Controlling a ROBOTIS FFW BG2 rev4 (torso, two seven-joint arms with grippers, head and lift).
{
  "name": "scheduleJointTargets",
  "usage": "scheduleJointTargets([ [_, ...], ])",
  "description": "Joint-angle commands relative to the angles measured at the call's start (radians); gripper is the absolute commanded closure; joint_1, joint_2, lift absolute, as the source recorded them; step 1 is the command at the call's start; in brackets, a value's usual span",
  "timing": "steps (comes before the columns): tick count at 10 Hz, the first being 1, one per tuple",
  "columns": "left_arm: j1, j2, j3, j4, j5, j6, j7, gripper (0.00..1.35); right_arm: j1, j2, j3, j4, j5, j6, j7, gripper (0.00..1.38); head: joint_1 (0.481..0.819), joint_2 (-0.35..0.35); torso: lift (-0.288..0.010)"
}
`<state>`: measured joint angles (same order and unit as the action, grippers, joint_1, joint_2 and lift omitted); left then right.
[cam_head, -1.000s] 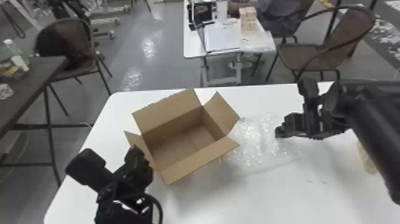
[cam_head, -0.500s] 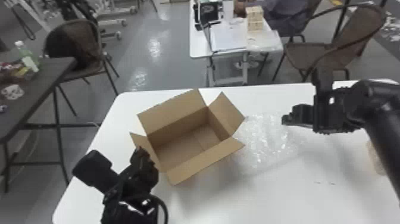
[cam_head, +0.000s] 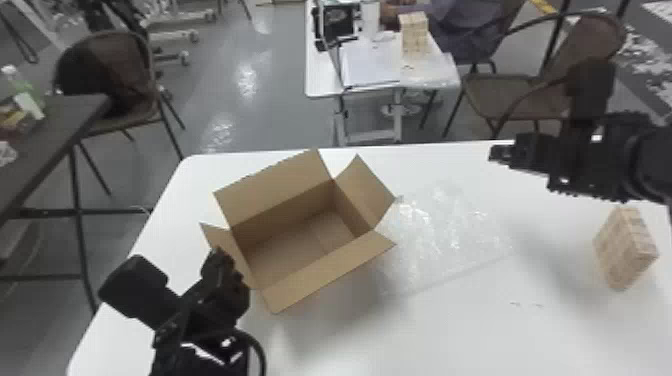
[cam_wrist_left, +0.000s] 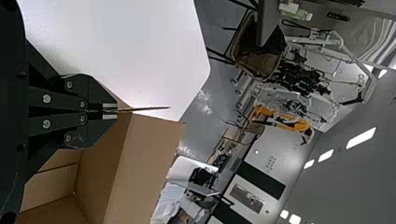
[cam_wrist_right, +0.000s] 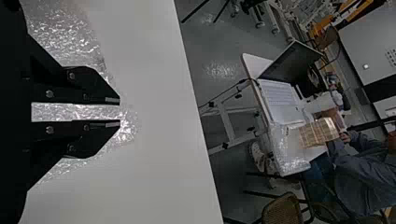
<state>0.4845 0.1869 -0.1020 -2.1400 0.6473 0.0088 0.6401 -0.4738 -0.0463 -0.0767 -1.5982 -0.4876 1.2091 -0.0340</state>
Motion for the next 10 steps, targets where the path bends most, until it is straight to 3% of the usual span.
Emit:
scheduleJointTargets([
  [1, -0.003, 0.0, 0.001, 0.0, -0.009, -0.003, 0.0, 1.22, 0.089, -0.007, -0.023, -0.103, -0.109, -0.092, -0.037, 0.64, 0.695, 0.14, -0.1],
  [2, -0.004, -0.001, 0.007, 0.0, -0.02, -0.006, -0.005, 1.22, 0.149, -0.014, -0.023, -0.172, -0.121, -0.166, -0.043, 0.32, 0.695, 0.136, -0.1],
  [3, -0.018, -0.001, 0.008, 0.003, -0.037, -0.001, -0.013, 1.22, 0.219, -0.037, -0.018, -0.249, -0.114, -0.27, -0.043, 0.1, 0.695, 0.136, -0.1],
  [4, -0.035, -0.009, 0.013, 0.02, -0.07, -0.012, -0.039, 1.22, 0.327, -0.056, 0.035, -0.279, -0.066, -0.592, -0.009, 0.11, 0.695, 0.128, -0.1],
  [5, -0.053, -0.029, 0.034, 0.048, -0.106, -0.038, -0.105, 1.22, 0.409, -0.041, 0.071, -0.286, -0.042, -0.835, -0.009, 0.17, 0.695, 0.113, -0.1],
  [6, -0.077, -0.052, 0.059, 0.064, -0.158, -0.047, -0.166, 1.16, 0.451, -0.017, 0.052, -0.336, 0.081, -0.859, 0.028, 0.19, 0.675, 0.101, -0.1],
  [8, -0.147, -0.069, 0.093, 0.066, -0.278, -0.033, -0.244, 0.57, 0.5, -0.014, 0.041, -0.413, 0.138, -0.864, 0.028, 0.2, 0.65, 0.095, -0.1],
  [9, -0.188, -0.078, 0.125, 0.063, -0.302, 0.011, -0.332, 0.11, 0.509, -0.015, 0.035, -0.436, 0.141, -0.864, 0.029, 0.2, 0.63, 0.09, -0.1],
  [10, -0.228, -0.08, 0.165, 0.061, -0.324, 0.045, -0.435, 0.0, 0.527, -0.015, 0.034, -0.467, 0.198, -0.908, 0.048, 0.2, 0.602, 0.081, -0.1],
])
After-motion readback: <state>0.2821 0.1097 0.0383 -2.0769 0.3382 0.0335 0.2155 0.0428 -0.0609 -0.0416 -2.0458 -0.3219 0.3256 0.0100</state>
